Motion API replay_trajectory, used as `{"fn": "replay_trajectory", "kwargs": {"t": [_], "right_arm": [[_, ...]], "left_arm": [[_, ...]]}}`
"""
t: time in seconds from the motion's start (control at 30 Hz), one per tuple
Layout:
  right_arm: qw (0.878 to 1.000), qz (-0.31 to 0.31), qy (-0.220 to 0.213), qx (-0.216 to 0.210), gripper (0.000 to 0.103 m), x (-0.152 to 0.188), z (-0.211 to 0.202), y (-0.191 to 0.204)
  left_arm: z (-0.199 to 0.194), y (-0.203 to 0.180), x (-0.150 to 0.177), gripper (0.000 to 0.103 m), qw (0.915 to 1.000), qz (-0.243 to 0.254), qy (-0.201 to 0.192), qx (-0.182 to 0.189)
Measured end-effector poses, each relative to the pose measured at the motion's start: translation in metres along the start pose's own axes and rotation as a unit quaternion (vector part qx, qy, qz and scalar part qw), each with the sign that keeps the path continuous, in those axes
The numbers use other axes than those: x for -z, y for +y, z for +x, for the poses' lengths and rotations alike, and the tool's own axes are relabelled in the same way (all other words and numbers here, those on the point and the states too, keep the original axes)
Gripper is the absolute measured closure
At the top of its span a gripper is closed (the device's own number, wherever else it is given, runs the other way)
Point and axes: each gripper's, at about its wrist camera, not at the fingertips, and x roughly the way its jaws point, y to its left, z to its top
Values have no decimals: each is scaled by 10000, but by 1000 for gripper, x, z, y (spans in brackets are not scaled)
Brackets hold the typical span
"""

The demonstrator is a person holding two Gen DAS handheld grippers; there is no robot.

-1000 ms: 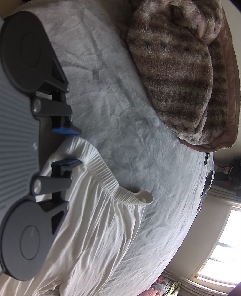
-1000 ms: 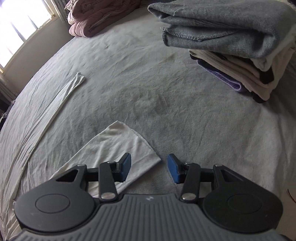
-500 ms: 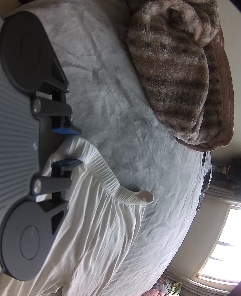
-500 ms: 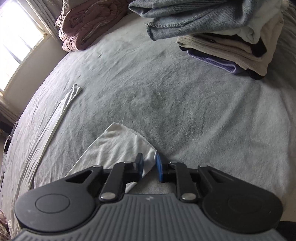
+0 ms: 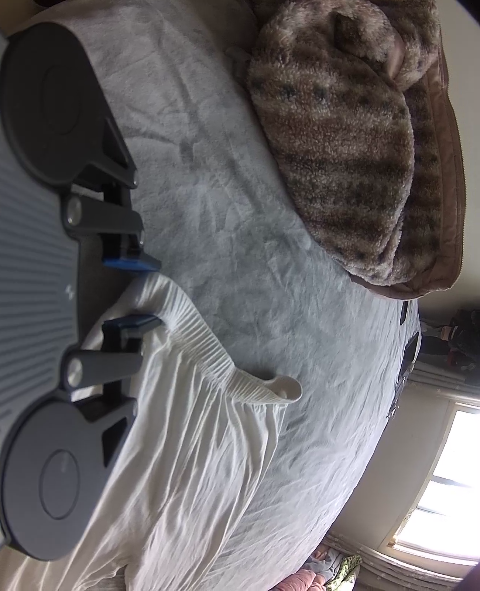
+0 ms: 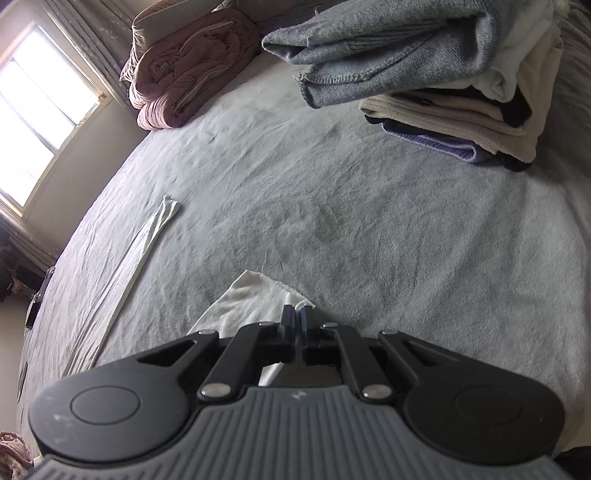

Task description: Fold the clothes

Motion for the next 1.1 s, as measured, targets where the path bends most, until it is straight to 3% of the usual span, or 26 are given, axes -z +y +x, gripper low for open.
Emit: {"fn": "replay_trajectory", "kwargs": {"t": [0.3, 0.7, 0.9, 1.1], "right_arm": [[9970, -200, -747, -97, 100, -18, -34, 3], [9947, -278, -979, -139, 100, -19, -56, 5], [9961, -810, -249, 256, 100, -10, -54, 15], [9924, -1103, 135, 537, 100, -6, -50, 10]], "left_arm": [[-18, 7, -3, 79, 9990, -177, -49, 410], [-26, 8, 1, 79, 9994, -29, 21, 337], [-18, 7, 4, 78, 9995, 114, 219, 187], [-18, 2, 6, 77, 9992, 322, 232, 57]]}}
